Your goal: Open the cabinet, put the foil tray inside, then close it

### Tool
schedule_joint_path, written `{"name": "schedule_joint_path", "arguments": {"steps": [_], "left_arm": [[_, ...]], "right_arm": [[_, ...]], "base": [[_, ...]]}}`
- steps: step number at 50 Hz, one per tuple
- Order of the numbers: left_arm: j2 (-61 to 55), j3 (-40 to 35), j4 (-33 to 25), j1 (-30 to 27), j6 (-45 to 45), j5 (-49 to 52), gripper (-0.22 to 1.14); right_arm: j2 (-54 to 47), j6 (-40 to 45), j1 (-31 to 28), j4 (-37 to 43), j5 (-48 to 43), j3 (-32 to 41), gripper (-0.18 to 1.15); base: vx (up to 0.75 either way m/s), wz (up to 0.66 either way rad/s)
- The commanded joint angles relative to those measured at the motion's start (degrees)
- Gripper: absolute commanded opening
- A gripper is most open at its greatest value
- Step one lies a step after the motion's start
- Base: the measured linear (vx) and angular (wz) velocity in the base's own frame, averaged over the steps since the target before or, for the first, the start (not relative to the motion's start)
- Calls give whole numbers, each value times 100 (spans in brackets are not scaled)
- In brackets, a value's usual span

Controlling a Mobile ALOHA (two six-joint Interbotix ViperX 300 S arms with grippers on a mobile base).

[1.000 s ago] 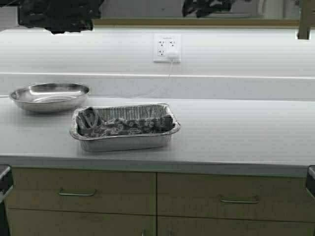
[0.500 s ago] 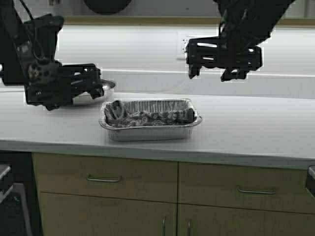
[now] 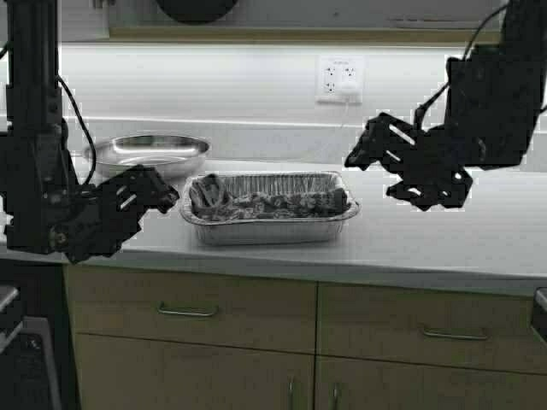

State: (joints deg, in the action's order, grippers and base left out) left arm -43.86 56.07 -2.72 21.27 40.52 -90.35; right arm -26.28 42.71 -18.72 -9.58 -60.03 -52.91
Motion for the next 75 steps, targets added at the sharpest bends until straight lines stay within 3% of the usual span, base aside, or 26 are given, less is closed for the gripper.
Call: {"name": "schedule_joint_path", "arguments": {"steps": [1, 8, 24, 44, 56, 75], "left_arm": [[-281, -141, 158, -299, 255, -378, 103], [-686, -396, 642, -589, 958, -782, 103], [-800, -853, 844, -747, 1239, -853, 103], [-984, -1512, 896, -817, 1362, -501, 103], [-1380, -2197, 1617, -817, 1995, -290, 103], [-1503, -2312, 1916, -817, 2452, -290, 100]], "right_arm": [[-545, 501, 439, -905, -686, 396, 104], [-984, 870, 870, -1283, -1582, 545, 104], [-1354, 958, 1002, -1380, -1582, 694, 104], [-1784, 1459, 1187, -1433, -1582, 1547, 104], [-2312, 1503, 1195, -1503, -1582, 2013, 104], [-2751, 2092, 1195, -2153, -1608, 2241, 103]], "base": [[7, -2], [7, -2], [10, 4], [18, 0], [17, 4], [11, 1]]}}
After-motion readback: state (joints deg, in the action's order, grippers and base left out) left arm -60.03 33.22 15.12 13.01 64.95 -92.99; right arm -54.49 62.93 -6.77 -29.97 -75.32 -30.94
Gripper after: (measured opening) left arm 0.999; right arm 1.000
